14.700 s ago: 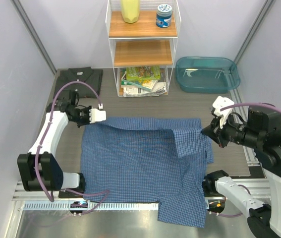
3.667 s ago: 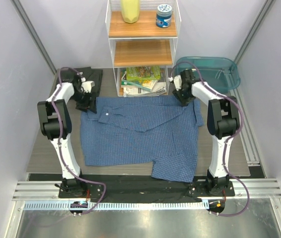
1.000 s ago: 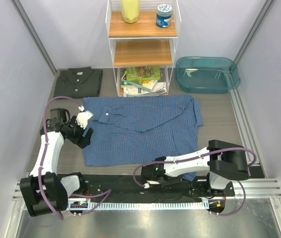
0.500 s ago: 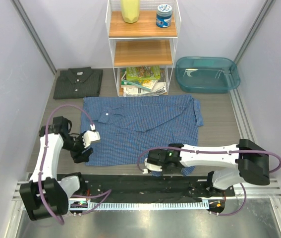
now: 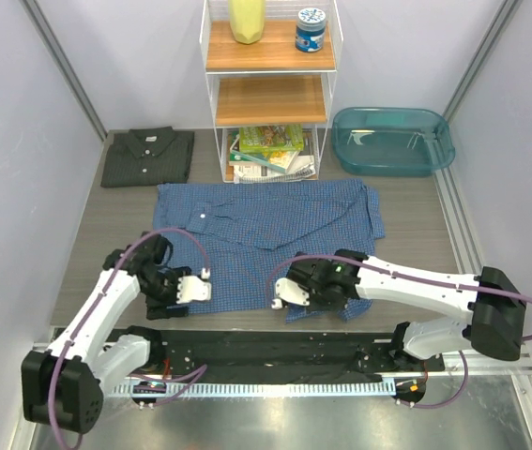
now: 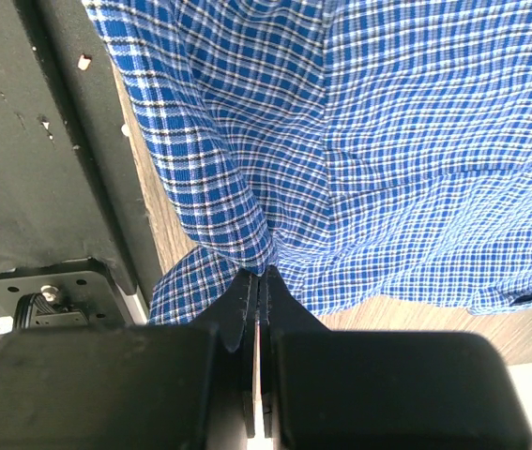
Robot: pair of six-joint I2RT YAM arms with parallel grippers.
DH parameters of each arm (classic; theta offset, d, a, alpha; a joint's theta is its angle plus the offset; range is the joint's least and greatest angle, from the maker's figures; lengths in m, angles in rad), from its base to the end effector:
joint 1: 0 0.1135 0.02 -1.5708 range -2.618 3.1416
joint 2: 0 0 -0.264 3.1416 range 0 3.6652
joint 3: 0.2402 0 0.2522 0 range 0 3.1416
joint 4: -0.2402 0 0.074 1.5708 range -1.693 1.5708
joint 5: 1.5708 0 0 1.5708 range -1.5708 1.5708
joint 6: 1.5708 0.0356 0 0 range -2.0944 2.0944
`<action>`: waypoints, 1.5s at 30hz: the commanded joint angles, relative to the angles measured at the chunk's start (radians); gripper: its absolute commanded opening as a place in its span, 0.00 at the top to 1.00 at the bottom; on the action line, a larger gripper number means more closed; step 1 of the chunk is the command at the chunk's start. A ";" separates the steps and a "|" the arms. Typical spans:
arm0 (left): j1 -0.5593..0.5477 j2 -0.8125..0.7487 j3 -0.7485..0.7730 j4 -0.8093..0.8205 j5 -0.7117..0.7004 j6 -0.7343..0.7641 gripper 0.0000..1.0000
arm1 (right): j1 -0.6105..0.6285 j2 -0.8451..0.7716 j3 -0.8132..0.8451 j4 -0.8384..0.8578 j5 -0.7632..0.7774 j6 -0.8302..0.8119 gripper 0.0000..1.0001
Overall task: Fold and stack the long sleeve shirts
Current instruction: Fold the shirt
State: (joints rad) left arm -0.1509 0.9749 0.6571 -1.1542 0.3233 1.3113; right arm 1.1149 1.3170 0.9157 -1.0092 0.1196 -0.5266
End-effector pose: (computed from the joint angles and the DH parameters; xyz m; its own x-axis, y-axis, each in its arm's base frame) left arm 0.1307 -0.0313 0.2052 -0.0847 0.9399 -0.3309 0.9954 0.0947 0.0142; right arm 0.1007 0.1958 0.2206 0.0681 -0.9946 -0.0788 -0.9819 -0.0528 -0.1821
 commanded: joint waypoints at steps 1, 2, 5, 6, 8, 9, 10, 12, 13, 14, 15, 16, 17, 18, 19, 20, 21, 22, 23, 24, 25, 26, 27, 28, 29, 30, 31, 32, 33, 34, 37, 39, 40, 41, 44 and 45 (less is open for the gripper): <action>-0.127 -0.047 -0.071 0.097 -0.177 -0.070 0.27 | -0.020 -0.030 0.032 -0.020 -0.012 -0.041 0.99; -0.139 -0.056 -0.080 0.108 -0.184 -0.078 0.25 | -0.024 -0.032 0.032 -0.023 -0.015 -0.041 0.99; -0.202 -0.082 -0.123 0.149 -0.242 -0.109 0.24 | -0.036 -0.042 0.035 -0.032 -0.028 -0.049 0.99; -0.235 -0.084 -0.134 0.157 -0.260 -0.122 0.24 | -0.041 -0.045 0.032 -0.034 -0.029 -0.053 0.99; -0.269 -0.096 -0.164 0.212 -0.314 -0.150 0.27 | -0.044 -0.048 0.035 -0.037 -0.023 -0.058 0.99; -0.286 -0.102 -0.168 0.229 -0.317 -0.174 0.27 | -0.046 -0.048 0.038 -0.045 -0.023 -0.064 0.99; -0.289 -0.105 -0.171 0.270 -0.314 -0.191 0.29 | -0.049 -0.050 0.044 -0.049 -0.024 -0.065 0.99; -0.291 -0.097 -0.169 0.297 -0.346 -0.228 0.37 | -0.055 -0.053 0.049 -0.061 -0.021 -0.067 0.99; -0.289 -0.091 -0.169 0.309 -0.355 -0.260 0.41 | -0.058 -0.055 0.051 -0.065 -0.018 -0.070 0.99; -0.291 -0.087 -0.165 0.335 -0.375 -0.274 0.51 | -0.064 -0.061 0.054 -0.068 -0.015 -0.075 0.99; -0.291 -0.091 -0.166 0.355 -0.389 -0.291 0.56 | -0.064 -0.064 0.055 -0.072 -0.011 -0.078 0.99; -0.291 -0.096 -0.165 0.367 -0.392 -0.303 0.58 | -0.066 -0.068 0.057 -0.072 -0.006 -0.081 0.99; -0.291 -0.110 -0.165 0.373 -0.383 -0.305 0.62 | -0.067 -0.070 0.055 -0.074 -0.002 -0.082 0.99; -0.289 -0.116 -0.163 0.369 -0.377 -0.305 0.64 | -0.070 -0.068 0.058 -0.080 0.002 -0.082 0.99; -0.291 -0.123 -0.163 0.360 -0.371 -0.304 0.67 | -0.073 -0.068 0.064 -0.083 0.003 -0.082 0.99; -0.291 -0.130 -0.162 0.350 -0.366 -0.290 0.74 | -0.075 -0.068 0.069 -0.086 0.003 -0.082 0.99; -0.289 -0.142 -0.160 0.335 -0.369 -0.282 0.78 | -0.081 -0.076 0.072 -0.091 0.000 -0.084 0.99; -0.289 -0.146 -0.156 0.317 -0.369 -0.271 0.82 | -0.084 -0.079 0.080 -0.095 0.000 -0.085 0.99; -0.291 -0.151 -0.143 0.294 -0.366 -0.252 0.88 | -0.084 -0.084 0.083 -0.100 -0.001 -0.090 0.99; -0.291 -0.157 -0.134 0.237 -0.356 -0.241 0.90 | -0.084 -0.088 0.086 -0.114 -0.005 -0.095 0.99; -0.289 -0.159 -0.126 0.205 -0.348 -0.228 0.93 | -0.086 -0.097 0.091 -0.121 -0.009 -0.099 0.99; -0.291 -0.162 -0.107 0.168 -0.337 -0.219 0.95 | -0.084 -0.099 0.092 -0.130 -0.020 -0.111 0.99; -0.289 -0.169 -0.097 0.133 -0.328 -0.193 0.96 | -0.084 -0.102 0.092 -0.153 -0.032 -0.121 0.99; -0.288 -0.176 -0.077 0.087 -0.326 -0.188 0.97 | -0.084 -0.107 0.101 -0.169 -0.043 -0.128 0.99; -0.289 -0.183 -0.062 0.061 -0.299 -0.175 1.00 | -0.084 -0.110 0.109 -0.204 -0.060 -0.142 0.99; -0.286 -0.189 -0.048 0.033 -0.291 -0.137 1.00 | -0.084 -0.114 0.120 -0.221 -0.098 -0.147 0.99; -0.286 -0.199 -0.012 -0.032 -0.264 -0.120 1.00 | -0.084 -0.119 0.147 -0.235 -0.107 -0.148 0.99; -0.286 -0.197 0.004 -0.062 -0.248 -0.112 1.00 | -0.084 -0.127 0.163 -0.253 -0.119 -0.147 0.99; -0.288 -0.191 0.015 -0.081 -0.242 -0.109 1.00 | -0.084 -0.127 0.176 -0.259 -0.148 -0.141 0.99; -0.286 -0.176 0.027 -0.093 -0.242 -0.113 0.99 | -0.084 -0.125 0.195 -0.264 -0.152 -0.138 0.99; -0.285 -0.116 0.018 -0.059 -0.253 -0.150 0.62 | -0.084 -0.113 0.192 -0.263 -0.146 -0.139 0.99; -0.283 -0.093 0.022 -0.022 -0.204 -0.164 0.42 | -0.084 -0.102 0.184 -0.241 -0.132 -0.144 0.99; -0.283 -0.085 0.022 -0.006 -0.187 -0.182 0.25 | -0.084 -0.098 0.184 -0.238 -0.130 -0.144 0.99; -0.285 -0.078 0.024 0.023 -0.172 -0.190 0.21 | -0.086 -0.094 0.187 -0.236 -0.129 -0.144 0.99; -0.312 -0.041 0.024 0.022 -0.181 -0.205 0.27 | -0.087 -0.088 0.192 -0.233 -0.124 -0.141 0.99; -0.315 -0.033 0.026 0.021 -0.184 -0.199 0.29 | -0.092 -0.085 0.190 -0.233 -0.124 -0.138 0.99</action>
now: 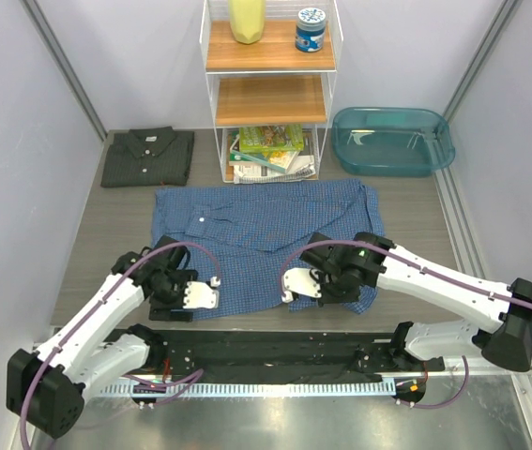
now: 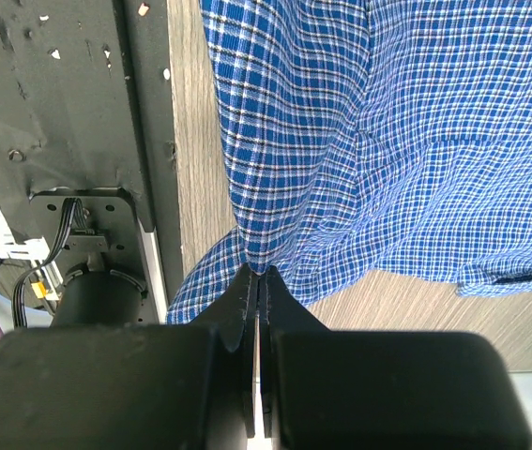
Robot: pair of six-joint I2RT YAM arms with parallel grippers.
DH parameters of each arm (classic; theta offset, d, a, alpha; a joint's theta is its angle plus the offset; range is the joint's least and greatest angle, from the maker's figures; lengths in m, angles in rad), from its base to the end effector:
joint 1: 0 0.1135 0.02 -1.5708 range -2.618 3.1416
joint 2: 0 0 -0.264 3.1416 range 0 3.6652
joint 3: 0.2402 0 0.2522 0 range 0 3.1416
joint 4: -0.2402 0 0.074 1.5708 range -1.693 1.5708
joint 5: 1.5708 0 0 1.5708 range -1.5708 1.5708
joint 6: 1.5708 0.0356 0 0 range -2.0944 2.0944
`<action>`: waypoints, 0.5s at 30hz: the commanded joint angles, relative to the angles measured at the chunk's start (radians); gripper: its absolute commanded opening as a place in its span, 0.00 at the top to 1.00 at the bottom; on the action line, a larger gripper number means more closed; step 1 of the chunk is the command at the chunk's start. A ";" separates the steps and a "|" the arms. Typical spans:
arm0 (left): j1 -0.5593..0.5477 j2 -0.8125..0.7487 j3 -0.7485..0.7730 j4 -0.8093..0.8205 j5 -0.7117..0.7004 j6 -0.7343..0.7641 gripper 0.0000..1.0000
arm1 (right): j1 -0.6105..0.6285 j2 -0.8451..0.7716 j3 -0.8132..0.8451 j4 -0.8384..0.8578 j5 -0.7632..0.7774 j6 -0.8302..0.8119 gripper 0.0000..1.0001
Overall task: Fold and stack the long sleeve shirts
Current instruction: Fold the shirt
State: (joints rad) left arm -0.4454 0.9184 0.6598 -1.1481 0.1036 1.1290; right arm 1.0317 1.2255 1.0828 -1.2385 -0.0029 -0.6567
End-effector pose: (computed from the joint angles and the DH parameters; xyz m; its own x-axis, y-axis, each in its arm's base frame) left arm 0.1155 -0.0592 0.2107 0.0205 0.9866 -0.1621 0.9946 -0.0036 0.1041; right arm 0.1038 0.1737 0.2788 0.1248 -0.9806 -0.1510 -0.9877 -0.1083 -0.1128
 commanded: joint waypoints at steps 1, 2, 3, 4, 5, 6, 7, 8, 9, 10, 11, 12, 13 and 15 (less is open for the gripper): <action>-0.030 0.030 0.026 0.010 0.031 0.001 0.33 | -0.010 0.009 0.023 -0.003 -0.002 -0.004 0.99; -0.033 0.048 0.027 0.008 0.028 0.009 0.35 | -0.013 0.012 0.025 0.002 -0.002 -0.004 0.99; -0.039 0.060 0.032 0.002 0.021 0.015 0.38 | -0.019 0.020 0.023 0.005 -0.002 -0.003 0.99; -0.048 0.078 0.038 -0.002 0.018 0.023 0.44 | -0.021 0.025 0.023 0.007 -0.002 -0.003 0.99; -0.067 0.097 0.044 -0.010 0.018 0.029 0.48 | -0.024 0.029 0.028 0.007 -0.002 -0.001 0.99; -0.076 0.143 0.060 -0.025 0.016 0.032 0.50 | -0.030 0.034 0.035 0.005 -0.002 0.000 0.99; -0.100 0.166 0.066 -0.030 0.012 0.031 0.55 | -0.032 0.042 0.038 0.005 -0.002 0.002 0.99; -0.111 0.186 0.073 -0.033 0.008 0.019 0.57 | -0.033 0.046 0.042 0.005 -0.005 0.003 0.99; -0.125 0.227 0.086 -0.036 -0.002 0.008 0.58 | -0.035 0.048 0.046 0.005 -0.005 0.003 0.99; -0.147 0.246 0.090 -0.041 -0.008 0.005 0.59 | -0.038 0.049 0.046 0.005 -0.005 0.003 0.99; -0.154 0.263 0.095 -0.045 -0.013 0.006 0.59 | -0.041 0.051 0.048 0.005 -0.002 0.005 0.99; -0.156 0.272 0.092 -0.047 -0.016 0.023 0.58 | -0.044 0.051 0.051 0.007 -0.002 0.006 0.99; -0.156 0.283 0.084 -0.036 -0.031 0.035 0.53 | -0.050 0.052 0.052 0.005 -0.002 0.006 0.99; -0.157 0.278 0.042 -0.015 -0.048 0.084 0.51 | -0.059 0.057 0.058 0.004 -0.002 0.005 0.99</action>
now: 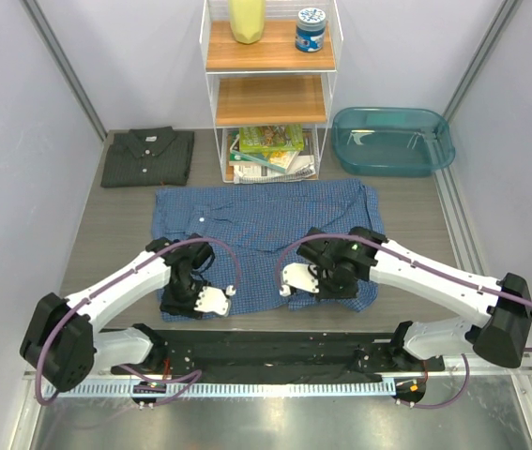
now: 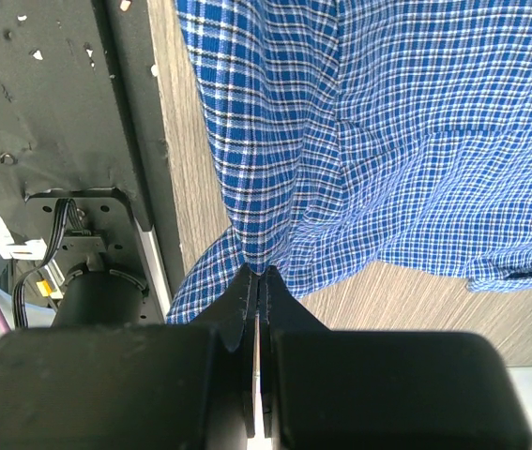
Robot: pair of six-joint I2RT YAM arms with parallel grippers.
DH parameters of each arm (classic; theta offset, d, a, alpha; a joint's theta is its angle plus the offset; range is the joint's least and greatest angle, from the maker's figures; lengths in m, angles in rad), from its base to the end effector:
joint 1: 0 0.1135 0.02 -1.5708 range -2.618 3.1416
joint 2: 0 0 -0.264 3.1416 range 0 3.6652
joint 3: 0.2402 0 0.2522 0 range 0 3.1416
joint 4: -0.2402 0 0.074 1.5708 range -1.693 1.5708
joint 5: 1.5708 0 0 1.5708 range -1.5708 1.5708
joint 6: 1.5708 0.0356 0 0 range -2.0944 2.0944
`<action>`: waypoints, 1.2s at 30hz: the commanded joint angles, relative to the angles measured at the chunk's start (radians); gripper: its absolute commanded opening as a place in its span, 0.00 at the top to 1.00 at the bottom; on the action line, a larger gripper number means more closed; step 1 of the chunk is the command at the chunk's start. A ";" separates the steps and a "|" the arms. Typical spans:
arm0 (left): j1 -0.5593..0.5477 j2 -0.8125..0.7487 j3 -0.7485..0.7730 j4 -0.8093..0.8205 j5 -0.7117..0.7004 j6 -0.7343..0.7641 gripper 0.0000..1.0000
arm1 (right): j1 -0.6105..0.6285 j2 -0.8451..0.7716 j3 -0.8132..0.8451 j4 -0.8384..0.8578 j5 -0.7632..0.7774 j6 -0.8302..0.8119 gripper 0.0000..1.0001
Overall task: Fold and stack the long sleeve shirts
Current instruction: Fold the shirt
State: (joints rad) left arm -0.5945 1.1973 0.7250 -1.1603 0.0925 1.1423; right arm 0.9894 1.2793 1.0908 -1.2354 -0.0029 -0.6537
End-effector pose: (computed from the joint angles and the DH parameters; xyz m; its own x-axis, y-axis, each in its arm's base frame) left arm 0.1327 -0.0937 0.1920 0.1594 0.9855 -0.0582 0.9819 -0.1644 -0.0945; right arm 0.1164 0.1773 0.2710 0.0771 -0.9900 -0.1179 -0.9940 -0.0670 -0.0867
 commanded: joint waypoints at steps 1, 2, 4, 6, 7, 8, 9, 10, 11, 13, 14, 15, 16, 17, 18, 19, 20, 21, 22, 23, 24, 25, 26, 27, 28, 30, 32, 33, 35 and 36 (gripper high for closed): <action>-0.008 -0.016 -0.041 0.029 -0.037 0.082 0.51 | -0.021 0.003 0.052 0.001 -0.002 0.000 0.99; -0.008 -0.025 -0.055 0.040 -0.028 0.092 0.51 | -0.029 0.006 0.052 0.001 -0.002 -0.001 0.99; -0.022 -0.039 -0.076 0.060 -0.011 0.103 0.51 | -0.034 0.011 0.054 0.001 -0.002 -0.003 0.99; -0.034 -0.028 -0.078 0.067 -0.005 0.105 0.52 | -0.044 0.021 0.060 0.002 -0.002 -0.004 0.99; -0.034 -0.021 -0.075 0.062 -0.002 0.126 0.55 | -0.046 0.026 0.063 0.005 0.030 -0.007 0.99; -0.034 -0.009 -0.073 0.050 0.013 0.141 0.56 | -0.049 0.029 0.064 0.008 0.035 -0.009 0.99; -0.034 -0.004 -0.070 0.044 0.019 0.161 0.57 | -0.054 0.038 0.067 0.008 0.035 -0.012 0.99; -0.036 -0.001 -0.070 0.037 0.027 0.186 0.58 | -0.057 0.043 0.070 0.008 0.037 -0.014 0.99; -0.040 0.004 -0.073 0.037 0.030 0.210 0.58 | -0.058 0.048 0.072 0.008 0.037 -0.014 0.99; -0.073 0.010 -0.093 0.062 0.010 0.209 0.58 | -0.063 0.054 0.078 0.007 0.035 -0.014 0.99; -0.076 0.018 -0.099 0.065 0.010 0.221 0.58 | -0.066 0.055 0.078 0.005 0.034 -0.012 0.99; -0.079 0.021 -0.108 0.076 0.010 0.227 0.58 | -0.067 0.055 0.080 0.005 0.032 -0.012 0.99; -0.088 0.025 -0.114 0.082 0.004 0.231 0.58 | -0.069 0.055 0.078 0.002 0.030 -0.012 0.99; -0.094 0.031 -0.125 0.091 0.001 0.226 0.57 | -0.070 0.055 0.077 0.002 0.029 -0.009 0.99; -0.100 0.041 -0.130 0.109 -0.005 0.220 0.56 | -0.071 0.057 0.077 0.001 0.027 -0.009 0.99; -0.108 0.047 -0.134 0.119 -0.010 0.217 0.55 | -0.072 0.055 0.075 -0.001 0.027 -0.008 0.99; -0.110 0.050 -0.136 0.123 -0.011 0.214 0.53 | -0.074 0.055 0.073 0.001 0.026 -0.009 0.99; -0.110 0.065 -0.133 0.122 -0.008 0.208 0.48 | -0.074 0.055 0.075 0.001 0.027 -0.011 0.99; -0.110 0.074 -0.128 0.120 -0.013 0.198 0.46 | -0.075 0.055 0.075 -0.001 0.027 -0.012 0.99; -0.110 0.085 -0.121 0.120 -0.013 0.186 0.46 | -0.077 0.054 0.075 -0.001 0.027 -0.012 0.99; -0.110 0.097 -0.116 0.119 -0.014 0.171 0.46 | -0.077 0.054 0.073 -0.001 0.029 -0.017 0.99; -0.108 0.108 -0.114 0.116 -0.017 0.171 0.48 | -0.078 0.054 0.073 -0.001 0.027 -0.018 0.99; -0.110 0.113 -0.111 0.116 -0.017 0.171 0.51 | -0.080 0.055 0.073 -0.001 0.030 -0.021 0.99; -0.110 0.114 -0.110 0.116 -0.016 0.171 0.61 | -0.080 0.055 0.073 -0.001 0.030 -0.023 0.99; -0.110 0.116 -0.110 0.116 -0.017 0.171 0.67 | -0.081 0.058 0.075 -0.001 0.029 -0.023 0.99; -0.110 0.114 -0.111 0.120 -0.022 0.160 0.73 | -0.081 0.063 0.080 0.001 0.029 -0.020 0.99; -0.110 0.101 -0.117 0.132 -0.027 0.139 0.74 | -0.084 0.060 0.081 0.001 0.030 -0.015 0.99; -0.110 0.093 -0.121 0.137 -0.028 0.132 0.78 | -0.084 0.058 0.081 0.002 0.029 -0.015 0.99; -0.110 0.085 -0.122 0.143 -0.028 0.119 0.85 | -0.084 0.058 0.081 0.001 0.027 -0.014 0.99; -0.110 0.084 -0.122 0.143 -0.028 0.116 0.96 | -0.084 0.060 0.080 0.001 0.027 -0.014 0.99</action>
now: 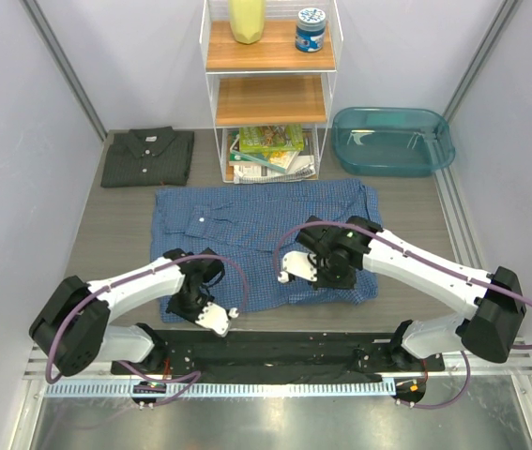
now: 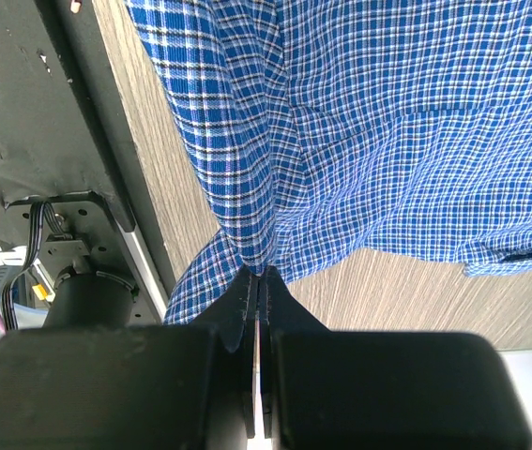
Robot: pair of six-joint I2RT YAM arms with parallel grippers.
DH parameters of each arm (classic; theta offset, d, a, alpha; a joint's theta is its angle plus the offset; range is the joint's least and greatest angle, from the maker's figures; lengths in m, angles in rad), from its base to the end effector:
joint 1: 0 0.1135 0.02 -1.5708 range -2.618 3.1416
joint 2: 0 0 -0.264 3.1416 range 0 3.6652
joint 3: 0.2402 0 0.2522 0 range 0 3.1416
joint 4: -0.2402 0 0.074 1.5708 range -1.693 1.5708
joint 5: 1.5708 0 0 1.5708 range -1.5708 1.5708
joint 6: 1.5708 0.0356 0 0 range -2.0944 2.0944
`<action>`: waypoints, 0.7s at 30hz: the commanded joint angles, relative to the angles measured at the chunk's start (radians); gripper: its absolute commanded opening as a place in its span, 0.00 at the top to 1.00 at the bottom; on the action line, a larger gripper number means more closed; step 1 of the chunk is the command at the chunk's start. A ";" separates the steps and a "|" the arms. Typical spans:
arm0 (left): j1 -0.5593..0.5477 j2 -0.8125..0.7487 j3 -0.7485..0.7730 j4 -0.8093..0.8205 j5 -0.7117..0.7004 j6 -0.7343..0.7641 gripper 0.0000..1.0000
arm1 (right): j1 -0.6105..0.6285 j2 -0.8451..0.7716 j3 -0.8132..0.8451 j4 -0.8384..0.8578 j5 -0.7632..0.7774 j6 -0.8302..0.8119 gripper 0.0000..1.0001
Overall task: Fold and stack the long sleeve shirts
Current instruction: Fold the shirt
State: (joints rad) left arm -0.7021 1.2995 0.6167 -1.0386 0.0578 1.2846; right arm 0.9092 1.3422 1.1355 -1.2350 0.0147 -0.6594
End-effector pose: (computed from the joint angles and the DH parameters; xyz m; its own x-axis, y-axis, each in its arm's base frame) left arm 0.1214 -0.1054 0.1515 0.3991 0.9168 -0.0124 0.9043 -0.3958 -0.1601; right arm 0.1395 0.1783 0.2704 0.0011 -0.9957 -0.0928 -0.9959 0.0074 -0.0904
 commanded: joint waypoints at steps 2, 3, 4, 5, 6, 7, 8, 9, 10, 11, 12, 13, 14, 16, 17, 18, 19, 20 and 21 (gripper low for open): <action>-0.002 -0.031 -0.017 0.022 0.007 -0.031 1.00 | -0.004 -0.003 0.041 0.000 0.011 -0.009 0.99; -0.002 -0.034 -0.018 0.022 0.007 -0.033 1.00 | -0.004 -0.003 0.043 0.000 0.013 -0.009 0.99; -0.002 -0.042 -0.017 0.020 0.005 -0.030 1.00 | -0.004 -0.002 0.044 -0.001 0.017 -0.009 0.99; -0.002 -0.046 -0.011 0.012 0.008 -0.031 1.00 | -0.003 -0.003 0.049 -0.001 0.018 -0.011 0.99; -0.002 -0.055 0.000 -0.012 0.022 -0.039 1.00 | -0.004 -0.005 0.052 -0.006 0.018 -0.011 0.99; 0.000 -0.058 0.026 -0.024 0.027 -0.047 1.00 | -0.004 -0.009 0.052 -0.006 0.019 -0.011 0.99; -0.002 -0.059 0.038 -0.038 0.031 -0.057 0.91 | -0.004 -0.011 0.049 -0.006 0.021 -0.011 0.99; -0.002 -0.059 0.051 -0.046 0.033 -0.077 0.77 | -0.003 -0.012 0.047 -0.007 0.022 -0.011 0.99; -0.002 -0.054 0.063 -0.032 0.031 -0.102 0.64 | -0.004 -0.014 0.044 -0.007 0.024 -0.011 0.99; -0.005 -0.049 0.092 -0.023 0.028 -0.135 0.55 | -0.004 -0.014 0.044 -0.007 0.022 -0.009 0.99; -0.014 -0.037 0.109 -0.014 0.027 -0.192 0.55 | -0.004 -0.014 0.044 -0.007 0.021 -0.006 0.99; -0.020 -0.034 0.136 -0.012 0.039 -0.214 0.53 | -0.006 -0.014 0.046 -0.007 0.018 -0.005 0.99; -0.030 -0.034 0.146 -0.009 0.042 -0.234 0.50 | -0.006 -0.014 0.047 -0.006 0.014 -0.002 0.99; -0.092 -0.052 0.137 0.008 0.034 -0.281 0.51 | -0.006 -0.011 0.047 -0.004 0.016 0.004 0.99; -0.146 -0.058 0.126 0.011 0.025 -0.286 0.51 | -0.006 -0.009 0.046 -0.004 0.018 0.004 0.99; -0.174 -0.068 0.111 0.018 0.011 -0.303 0.51 | -0.007 -0.012 0.046 -0.003 0.024 0.003 0.99; -0.198 -0.078 0.076 0.026 -0.004 -0.313 0.51 | -0.007 -0.012 0.046 -0.003 0.027 0.003 0.99; -0.247 -0.078 0.060 0.040 -0.038 -0.324 0.51 | -0.012 -0.015 0.044 -0.001 0.027 0.003 0.99; -0.269 -0.072 0.046 0.045 -0.048 -0.340 0.50 | -0.012 -0.020 0.044 -0.003 0.027 0.003 0.99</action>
State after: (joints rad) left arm -0.8711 1.2465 0.7208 -1.0058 0.0631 1.0325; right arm 0.9066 1.3418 1.1465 -1.2354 0.0219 -0.6571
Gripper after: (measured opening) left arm 0.493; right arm 0.023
